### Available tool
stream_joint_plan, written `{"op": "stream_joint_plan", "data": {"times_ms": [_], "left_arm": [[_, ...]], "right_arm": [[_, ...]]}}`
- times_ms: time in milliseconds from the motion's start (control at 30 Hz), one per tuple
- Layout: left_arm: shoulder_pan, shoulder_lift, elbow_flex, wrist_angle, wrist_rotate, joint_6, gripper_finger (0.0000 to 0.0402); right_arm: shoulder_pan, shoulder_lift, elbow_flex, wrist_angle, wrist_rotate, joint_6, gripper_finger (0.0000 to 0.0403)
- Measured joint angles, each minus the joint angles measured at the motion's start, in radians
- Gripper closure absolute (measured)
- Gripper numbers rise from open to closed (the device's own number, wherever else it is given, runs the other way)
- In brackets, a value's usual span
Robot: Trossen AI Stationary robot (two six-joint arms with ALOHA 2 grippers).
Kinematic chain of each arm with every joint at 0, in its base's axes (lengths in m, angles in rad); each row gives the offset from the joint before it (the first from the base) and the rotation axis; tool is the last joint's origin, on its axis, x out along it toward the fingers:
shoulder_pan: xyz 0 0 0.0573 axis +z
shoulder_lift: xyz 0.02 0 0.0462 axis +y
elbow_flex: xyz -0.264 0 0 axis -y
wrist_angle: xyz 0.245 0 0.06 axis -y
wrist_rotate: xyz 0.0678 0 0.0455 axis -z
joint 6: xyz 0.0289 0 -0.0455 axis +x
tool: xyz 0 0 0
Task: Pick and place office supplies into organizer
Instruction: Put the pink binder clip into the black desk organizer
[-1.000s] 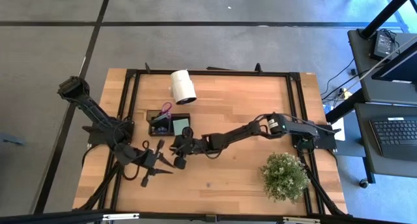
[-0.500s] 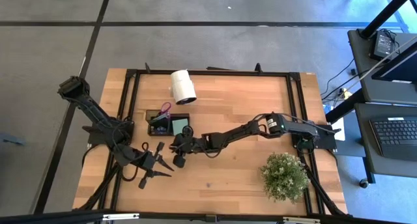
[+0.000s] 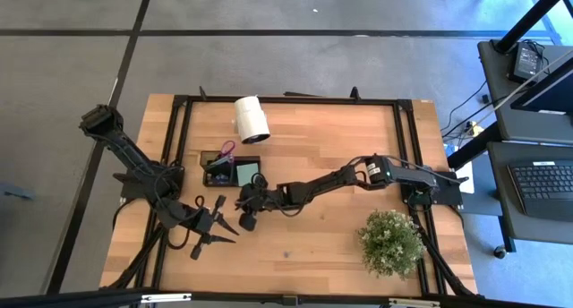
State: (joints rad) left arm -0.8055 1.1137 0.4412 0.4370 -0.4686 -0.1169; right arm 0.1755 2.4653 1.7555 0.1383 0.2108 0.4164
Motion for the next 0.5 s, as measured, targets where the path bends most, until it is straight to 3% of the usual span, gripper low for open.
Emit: {"op": "stream_joint_plan", "data": {"times_ms": [500], "left_arm": [[0.000,0.000,0.000,-0.018,0.000,-0.001,0.0311]], "right_arm": [[0.013,0.000,0.000,-0.011,-0.013,0.026,0.0325]]}}
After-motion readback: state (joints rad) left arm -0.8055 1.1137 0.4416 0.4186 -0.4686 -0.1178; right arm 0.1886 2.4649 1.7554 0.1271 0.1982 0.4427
